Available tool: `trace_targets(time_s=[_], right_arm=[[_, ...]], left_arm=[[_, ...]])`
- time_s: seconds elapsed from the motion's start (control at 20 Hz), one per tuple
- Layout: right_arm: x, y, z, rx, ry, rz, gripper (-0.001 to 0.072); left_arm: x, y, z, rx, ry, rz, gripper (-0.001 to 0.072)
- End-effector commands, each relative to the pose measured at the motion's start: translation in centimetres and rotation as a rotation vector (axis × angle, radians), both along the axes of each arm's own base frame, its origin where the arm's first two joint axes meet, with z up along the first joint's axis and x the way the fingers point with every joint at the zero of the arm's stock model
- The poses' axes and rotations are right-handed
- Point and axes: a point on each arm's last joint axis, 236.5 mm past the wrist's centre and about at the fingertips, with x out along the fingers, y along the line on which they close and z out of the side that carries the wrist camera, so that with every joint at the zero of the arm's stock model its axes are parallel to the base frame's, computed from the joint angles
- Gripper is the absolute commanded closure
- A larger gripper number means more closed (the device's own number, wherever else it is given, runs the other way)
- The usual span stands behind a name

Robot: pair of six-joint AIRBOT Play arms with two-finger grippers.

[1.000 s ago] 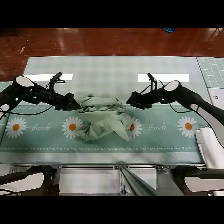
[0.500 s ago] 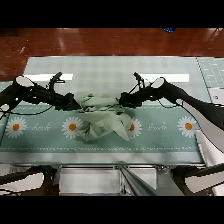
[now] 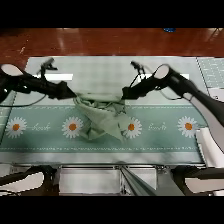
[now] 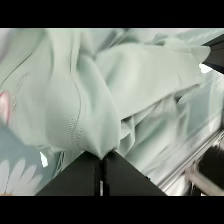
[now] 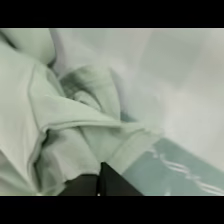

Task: Fold the shirts.

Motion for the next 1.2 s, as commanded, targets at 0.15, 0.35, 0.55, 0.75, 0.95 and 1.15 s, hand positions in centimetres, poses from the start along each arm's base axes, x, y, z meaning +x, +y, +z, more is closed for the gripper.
trace_targets(time_s=[0.15, 0.35, 0.55, 0.75, 0.95, 1.15], right_arm=[[3.2, -6.5, 28.5, 0.000, -0.672, -0.143, 0.0691], [-3.9, -9.6, 43.4, 0.046, -1.021, -0.193, 0.0691], [-12.6, -10.1, 49.9, 0.132, -1.172, -0.147, 0.0691], [-17.4, -9.9, 48.2, 0.116, -1.099, -0.052, 0.0690], [-19.9, -6.9, 46.5, 0.220, -0.994, 0.085, 0.0690], [-17.6, -6.3, 41.9, 0.192, -0.861, 0.085, 0.0690]], left_arm=[[4.0, -0.1, 23.4, -0.047, -0.577, 0.020, 0.0687], [-0.1, -0.3, 36.2, -0.011, -0.923, 0.006, 0.0687], [-6.5, -2.0, 41.6, -0.021, -1.064, -0.037, 0.0687], [-13.2, -5.0, 39.9, -0.020, -1.007, -0.232, 0.0687], [-16.8, -6.2, 35.6, -0.001, -0.864, -0.345, 0.0687], [-16.1, -3.7, 28.7, 0.167, -0.719, -0.291, 0.0687]])
